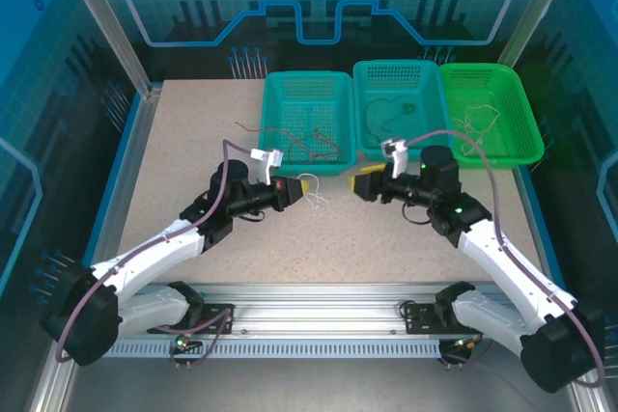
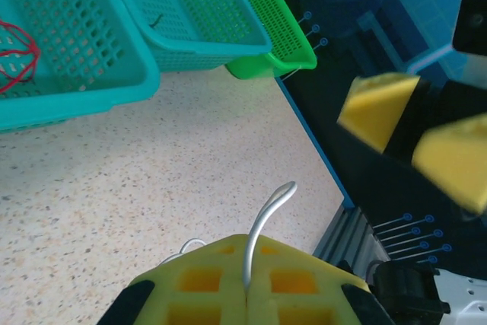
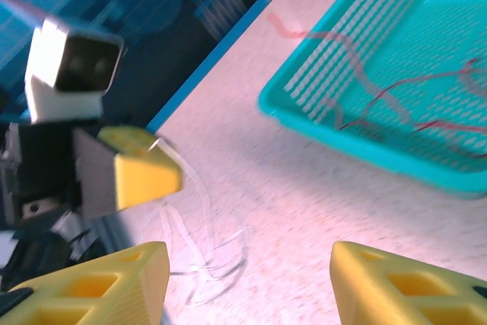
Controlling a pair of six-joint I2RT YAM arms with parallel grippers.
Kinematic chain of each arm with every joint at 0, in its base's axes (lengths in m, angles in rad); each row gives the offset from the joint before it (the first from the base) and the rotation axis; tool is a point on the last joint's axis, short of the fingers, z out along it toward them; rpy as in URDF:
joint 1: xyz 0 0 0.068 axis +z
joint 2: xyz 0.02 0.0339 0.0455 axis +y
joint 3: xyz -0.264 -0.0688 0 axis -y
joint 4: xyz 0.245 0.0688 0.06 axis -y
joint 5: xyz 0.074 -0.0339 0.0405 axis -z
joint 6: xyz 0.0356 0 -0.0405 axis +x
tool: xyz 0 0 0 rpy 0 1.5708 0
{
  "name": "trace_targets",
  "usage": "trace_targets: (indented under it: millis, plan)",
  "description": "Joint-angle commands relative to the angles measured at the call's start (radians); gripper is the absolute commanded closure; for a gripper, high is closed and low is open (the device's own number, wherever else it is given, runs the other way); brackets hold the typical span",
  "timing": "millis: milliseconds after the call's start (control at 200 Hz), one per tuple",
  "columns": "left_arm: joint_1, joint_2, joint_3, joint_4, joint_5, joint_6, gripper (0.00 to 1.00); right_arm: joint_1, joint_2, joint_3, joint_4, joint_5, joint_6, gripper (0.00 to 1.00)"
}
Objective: Untangle the cables
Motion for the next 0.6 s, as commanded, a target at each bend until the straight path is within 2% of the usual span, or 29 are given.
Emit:
trace_targets:
  millis: [0,230,285,360,440,485,530,595]
  plan:
    - [-0.022,0.018,0.042,0.060,0.036,-0.012,1.00,0.075,0.076,-0.020,0.024,-0.023,0.001,0.41]
    - [-0.037,0.032,0.045,0.081,0.039,-0.032,1.00,0.168,0.235,0.032,0.044,-0.044,-0.033,0.42]
    - [-0.039,0.033,0.045,0.081,0.038,-0.032,1.00,0.169,0.250,0.033,0.056,-0.041,-0.024,0.45]
    - [-0.041,0.031,0.044,0.077,0.032,-0.032,1.00,0.170,0.256,0.030,0.073,-0.038,-0.011,0.56]
    - [-0.043,0.028,0.041,0.075,0.026,-0.030,1.00,0.169,0.246,0.022,0.077,-0.012,-0.006,0.83]
    - [-0.042,0.026,0.039,0.073,0.027,-0.028,1.00,0.169,0.233,0.017,0.072,0.013,-0.006,0.93]
    - [-0.042,0.022,0.039,0.068,0.024,-0.023,0.98,0.169,0.214,0.008,0.073,0.035,-0.004,0.98]
    - [-0.042,0.015,0.038,0.062,0.017,-0.015,0.86,0.161,0.183,-0.010,0.084,0.060,0.005,1.00]
